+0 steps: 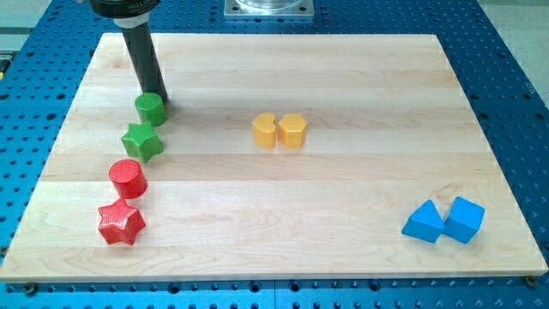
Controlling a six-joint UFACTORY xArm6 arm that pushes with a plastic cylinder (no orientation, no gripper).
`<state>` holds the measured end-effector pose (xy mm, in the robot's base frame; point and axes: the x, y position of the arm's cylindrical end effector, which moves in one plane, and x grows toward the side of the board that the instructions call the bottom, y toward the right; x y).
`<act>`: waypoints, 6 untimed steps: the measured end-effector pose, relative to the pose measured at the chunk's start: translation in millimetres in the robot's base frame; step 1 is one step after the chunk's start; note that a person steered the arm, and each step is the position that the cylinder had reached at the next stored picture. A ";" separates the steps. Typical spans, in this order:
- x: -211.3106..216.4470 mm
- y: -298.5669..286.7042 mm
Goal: Place the hexagon vertically to the heart
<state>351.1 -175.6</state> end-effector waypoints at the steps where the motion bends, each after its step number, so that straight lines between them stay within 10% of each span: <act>1: 8.6 -2.1; 3: 17.1 152.9; 6: 85.1 227.5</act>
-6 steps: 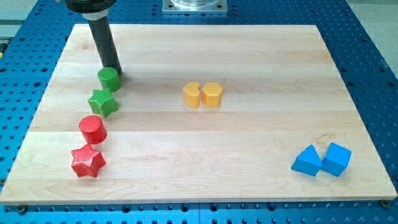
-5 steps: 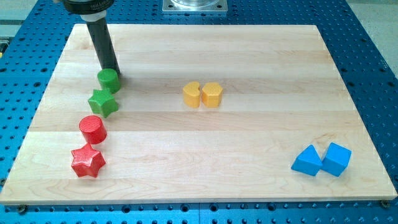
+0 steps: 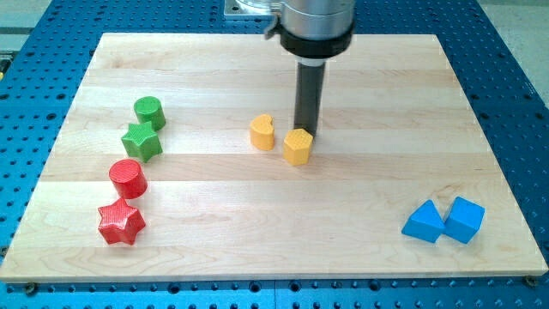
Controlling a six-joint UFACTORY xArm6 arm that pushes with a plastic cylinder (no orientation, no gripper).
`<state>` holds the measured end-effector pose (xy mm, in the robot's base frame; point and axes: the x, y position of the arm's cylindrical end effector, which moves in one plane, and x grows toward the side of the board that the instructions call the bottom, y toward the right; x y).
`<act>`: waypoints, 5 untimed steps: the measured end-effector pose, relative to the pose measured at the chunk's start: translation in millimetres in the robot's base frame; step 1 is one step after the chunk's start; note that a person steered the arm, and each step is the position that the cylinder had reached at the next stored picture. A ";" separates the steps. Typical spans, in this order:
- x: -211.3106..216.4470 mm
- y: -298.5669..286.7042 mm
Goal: Place the hexagon vertically to the heart
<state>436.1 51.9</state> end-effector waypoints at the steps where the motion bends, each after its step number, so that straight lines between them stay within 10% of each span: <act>1: 47.0 5.3; 3: 110.6 47.3; 5: 75.9 -15.2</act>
